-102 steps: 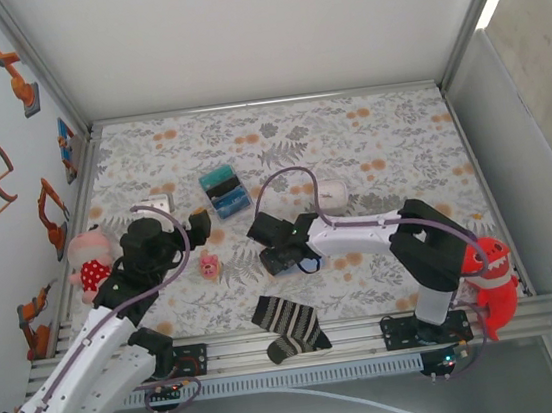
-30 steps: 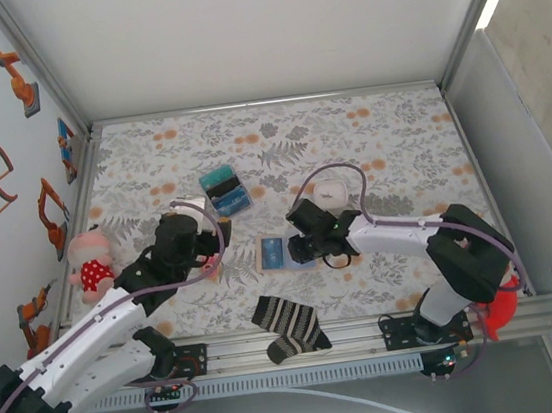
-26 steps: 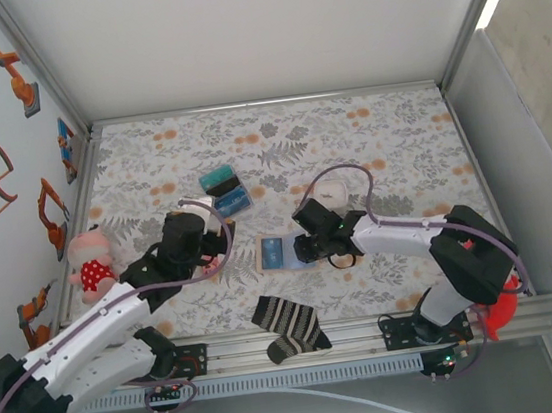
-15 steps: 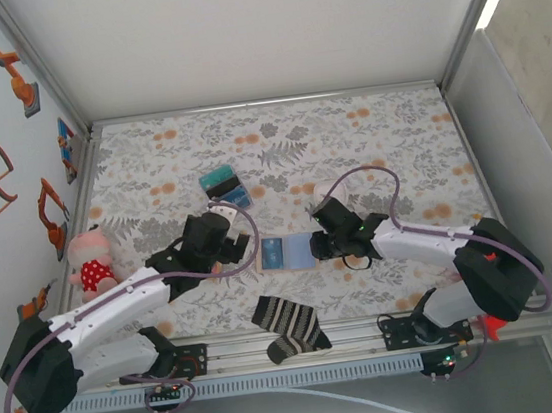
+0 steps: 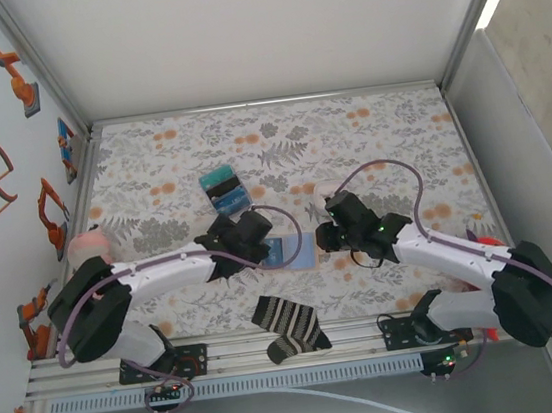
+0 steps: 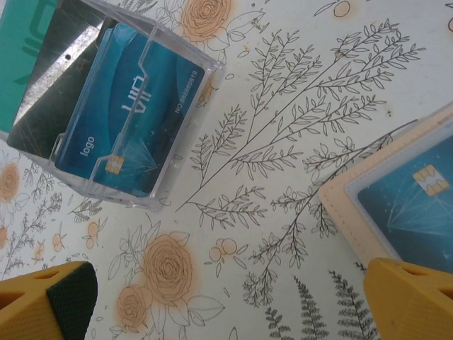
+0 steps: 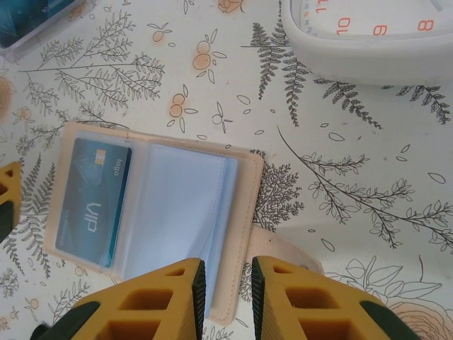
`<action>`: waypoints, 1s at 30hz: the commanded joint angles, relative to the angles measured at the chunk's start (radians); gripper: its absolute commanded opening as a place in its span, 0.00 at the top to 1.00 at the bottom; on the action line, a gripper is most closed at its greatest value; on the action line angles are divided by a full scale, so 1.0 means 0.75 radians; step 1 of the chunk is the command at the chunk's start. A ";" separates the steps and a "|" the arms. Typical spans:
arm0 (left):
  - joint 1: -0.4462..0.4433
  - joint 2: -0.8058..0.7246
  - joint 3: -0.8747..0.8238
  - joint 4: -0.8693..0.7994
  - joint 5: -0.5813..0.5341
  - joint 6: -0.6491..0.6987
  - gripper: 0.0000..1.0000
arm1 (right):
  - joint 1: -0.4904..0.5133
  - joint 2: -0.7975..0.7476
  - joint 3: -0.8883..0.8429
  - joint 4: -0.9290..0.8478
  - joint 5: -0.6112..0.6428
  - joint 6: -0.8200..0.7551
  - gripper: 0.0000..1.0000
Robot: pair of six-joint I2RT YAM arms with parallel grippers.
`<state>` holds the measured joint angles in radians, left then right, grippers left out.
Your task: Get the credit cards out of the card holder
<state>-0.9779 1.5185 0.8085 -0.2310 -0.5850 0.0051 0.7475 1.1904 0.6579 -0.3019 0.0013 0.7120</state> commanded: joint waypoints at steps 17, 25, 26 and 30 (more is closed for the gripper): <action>-0.030 0.274 0.300 -0.532 0.004 -0.413 0.03 | -0.007 -0.089 -0.007 -0.052 0.033 0.020 0.75; -0.075 0.290 0.296 -0.519 0.118 -0.457 0.03 | -0.007 -0.074 -0.013 -0.023 -0.006 0.025 0.76; -0.082 0.283 0.292 -0.511 0.133 -0.465 0.03 | -0.007 -0.069 -0.014 -0.015 -0.016 0.028 0.76; -0.107 0.260 0.263 -0.475 0.183 -0.504 0.03 | -0.007 -0.026 -0.018 0.017 -0.063 0.042 0.77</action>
<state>-1.0470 1.7260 1.0237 -0.5892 -0.4976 -0.3241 0.7475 1.1492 0.6571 -0.3202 -0.0151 0.7197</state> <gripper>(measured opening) 0.970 0.235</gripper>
